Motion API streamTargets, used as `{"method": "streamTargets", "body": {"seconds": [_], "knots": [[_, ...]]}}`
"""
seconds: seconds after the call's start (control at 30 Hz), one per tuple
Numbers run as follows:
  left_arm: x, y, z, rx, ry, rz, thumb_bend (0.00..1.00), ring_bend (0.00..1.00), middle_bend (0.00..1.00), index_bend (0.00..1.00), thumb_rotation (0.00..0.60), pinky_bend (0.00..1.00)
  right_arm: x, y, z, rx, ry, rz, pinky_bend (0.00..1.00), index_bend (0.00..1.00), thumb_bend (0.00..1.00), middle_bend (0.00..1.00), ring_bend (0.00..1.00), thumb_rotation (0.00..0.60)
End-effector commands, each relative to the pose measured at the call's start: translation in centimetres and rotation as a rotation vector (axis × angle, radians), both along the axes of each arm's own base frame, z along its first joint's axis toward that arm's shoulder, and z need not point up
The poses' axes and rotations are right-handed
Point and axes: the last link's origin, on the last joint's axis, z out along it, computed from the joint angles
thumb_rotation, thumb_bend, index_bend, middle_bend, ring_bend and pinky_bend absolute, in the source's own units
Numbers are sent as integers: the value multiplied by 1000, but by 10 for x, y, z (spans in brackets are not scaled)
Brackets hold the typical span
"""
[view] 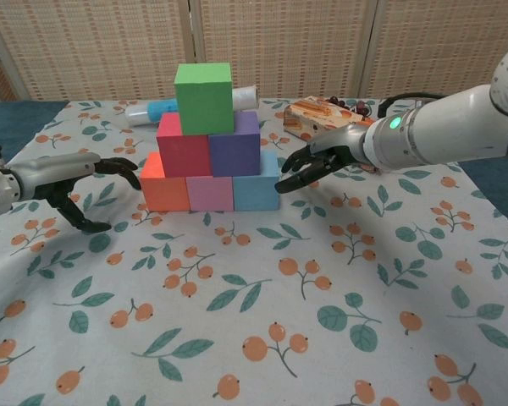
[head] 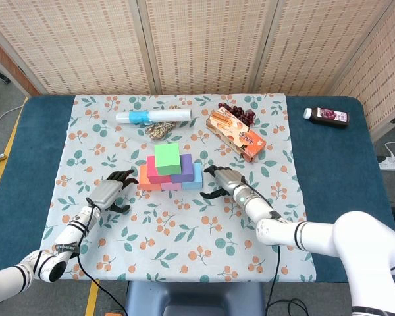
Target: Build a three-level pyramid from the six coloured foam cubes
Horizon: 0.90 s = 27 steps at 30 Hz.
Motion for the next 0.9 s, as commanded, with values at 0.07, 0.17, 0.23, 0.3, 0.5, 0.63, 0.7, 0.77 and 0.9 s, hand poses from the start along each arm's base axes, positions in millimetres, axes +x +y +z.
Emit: {"method": "streamTargets", "body": {"seconds": [0.07,0.17,0.23,0.3,0.5,0.63,0.7,0.77,0.9], "knots": [[2,1,-2,-3,2,-4,293,0,0,230,600,0,2,-1,-3,2,-2,-1,0,89,0,0,0,272],[3,2,-3,-6,0,-8,292,0,0,230,600,0,4,-2,-5,2,-6,2,0,89,0,0,0,271],[4,2,-3,-8,-1,-11,293,0,0,230,600,0,5,-2,-6,3,-9,2,0,89,0,0,0,271],[6,1,-4,-11,0,-16,292,0,0,230,600,0,6,-2,-7,4,-13,3,0,89,0,0,0,270],[10,2,-6,-17,0,-26,293,0,0,229,600,0,8,-3,-9,5,-16,7,0,89,0,0,0,271],[11,2,-6,-16,-1,-29,294,0,0,229,600,0,8,-3,-9,5,-15,6,0,89,0,0,0,271],[11,3,-6,-15,1,-31,295,0,0,229,600,0,8,-2,-9,5,-16,6,0,89,0,0,0,270],[10,3,-5,-13,2,-28,294,0,0,229,600,0,8,-2,-8,5,-15,7,0,89,0,0,0,271],[8,2,-1,-2,-7,-19,295,0,0,228,600,0,6,0,-3,0,-11,9,0,85,0,0,0,271]]}}
